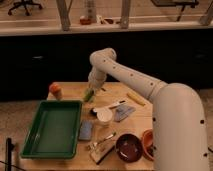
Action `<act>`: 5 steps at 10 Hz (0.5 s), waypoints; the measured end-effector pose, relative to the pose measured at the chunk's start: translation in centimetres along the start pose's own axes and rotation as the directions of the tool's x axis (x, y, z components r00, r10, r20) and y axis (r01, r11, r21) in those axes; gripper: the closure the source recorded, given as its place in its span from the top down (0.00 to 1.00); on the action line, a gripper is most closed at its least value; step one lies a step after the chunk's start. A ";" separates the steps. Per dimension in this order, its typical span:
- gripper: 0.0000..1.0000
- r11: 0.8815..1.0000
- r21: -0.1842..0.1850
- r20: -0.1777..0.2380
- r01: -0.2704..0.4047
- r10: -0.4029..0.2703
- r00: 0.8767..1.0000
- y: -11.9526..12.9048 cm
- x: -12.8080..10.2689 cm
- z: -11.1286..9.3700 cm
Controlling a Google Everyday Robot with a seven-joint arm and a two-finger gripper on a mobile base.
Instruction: Place pepper in plastic cup
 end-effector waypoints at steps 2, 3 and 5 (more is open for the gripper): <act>0.00 1.000 0.009 0.007 0.015 -0.015 1.000 -1.4 0.0 0.3; 0.00 1.000 0.013 0.010 0.020 -0.020 1.000 -2.0 0.0 0.4; 0.00 1.000 0.011 0.016 0.029 -0.029 0.999 -2.9 0.1 0.8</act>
